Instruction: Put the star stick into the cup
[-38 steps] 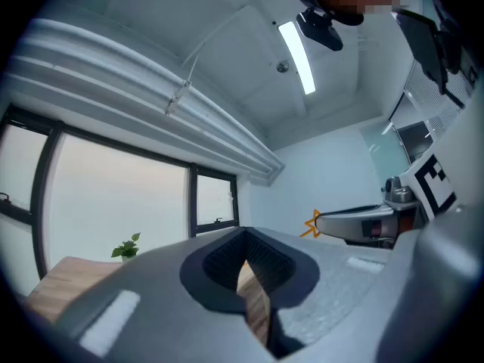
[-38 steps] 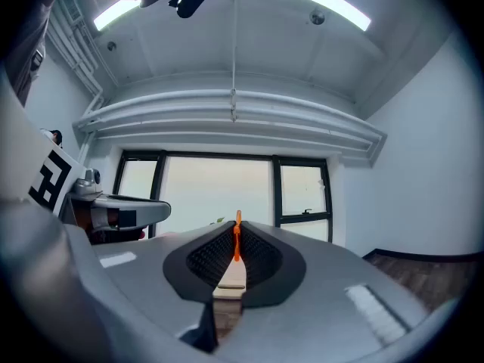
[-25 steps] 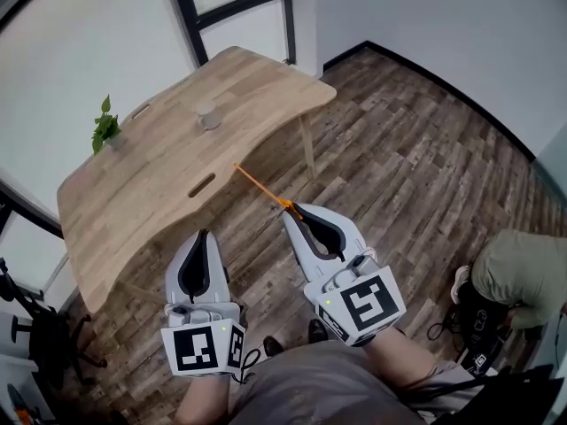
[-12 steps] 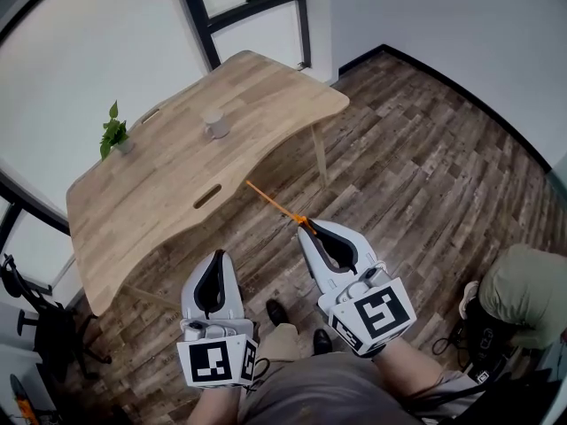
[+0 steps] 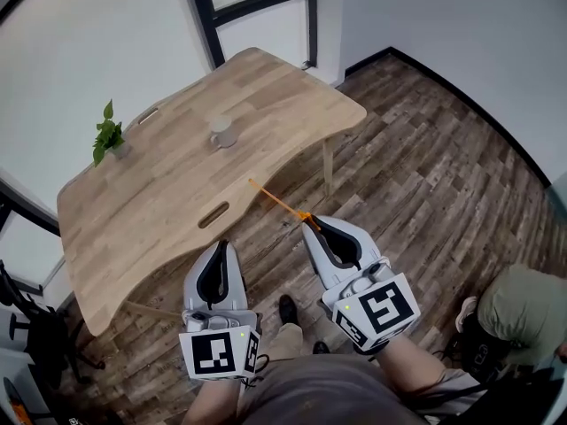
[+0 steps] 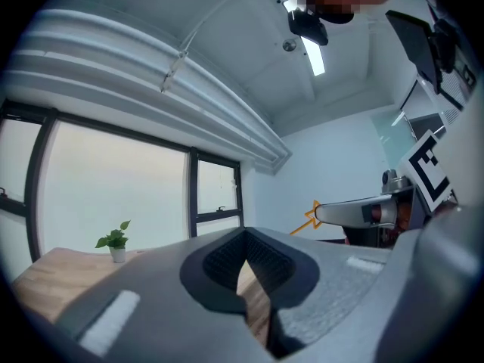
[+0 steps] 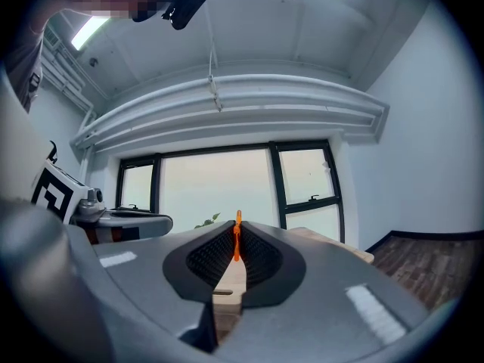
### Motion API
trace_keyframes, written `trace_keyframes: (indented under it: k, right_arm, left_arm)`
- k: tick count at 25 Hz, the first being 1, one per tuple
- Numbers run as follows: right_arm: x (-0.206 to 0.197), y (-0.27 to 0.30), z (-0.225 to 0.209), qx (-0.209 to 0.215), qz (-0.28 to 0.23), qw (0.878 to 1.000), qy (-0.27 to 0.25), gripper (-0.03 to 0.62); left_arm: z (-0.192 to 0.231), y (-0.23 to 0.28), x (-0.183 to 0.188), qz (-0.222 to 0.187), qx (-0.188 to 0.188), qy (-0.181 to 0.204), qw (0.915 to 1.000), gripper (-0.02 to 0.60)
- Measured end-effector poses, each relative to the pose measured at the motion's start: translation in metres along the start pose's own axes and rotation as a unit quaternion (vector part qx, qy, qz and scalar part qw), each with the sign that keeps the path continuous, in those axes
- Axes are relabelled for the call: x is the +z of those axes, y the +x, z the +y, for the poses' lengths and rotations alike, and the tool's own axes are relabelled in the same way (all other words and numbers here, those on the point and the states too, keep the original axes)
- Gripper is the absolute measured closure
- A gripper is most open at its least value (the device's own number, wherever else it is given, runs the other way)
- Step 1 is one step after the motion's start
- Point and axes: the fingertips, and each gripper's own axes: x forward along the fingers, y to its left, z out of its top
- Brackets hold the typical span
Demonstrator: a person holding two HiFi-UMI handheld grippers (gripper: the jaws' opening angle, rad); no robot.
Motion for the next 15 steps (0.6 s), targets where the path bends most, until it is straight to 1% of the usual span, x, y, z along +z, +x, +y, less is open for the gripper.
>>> trace_keyframes:
  k: [9,15]
  right_arm:
    - [0.025,0.105,-0.015,-0.013,-0.006,1.0,-0.022,0.548]
    - [0.029,0.147,-0.016,-0.016,0.002,0.999,-0.043,0.548]
  left_arm:
    - [0.077,0.075,0.015,-0.02,-0.006,0.001,0.9998,0.581]
    - [0.105,0.111,0.015,-0.028,-0.022,-0.01,0.9993,0.581]
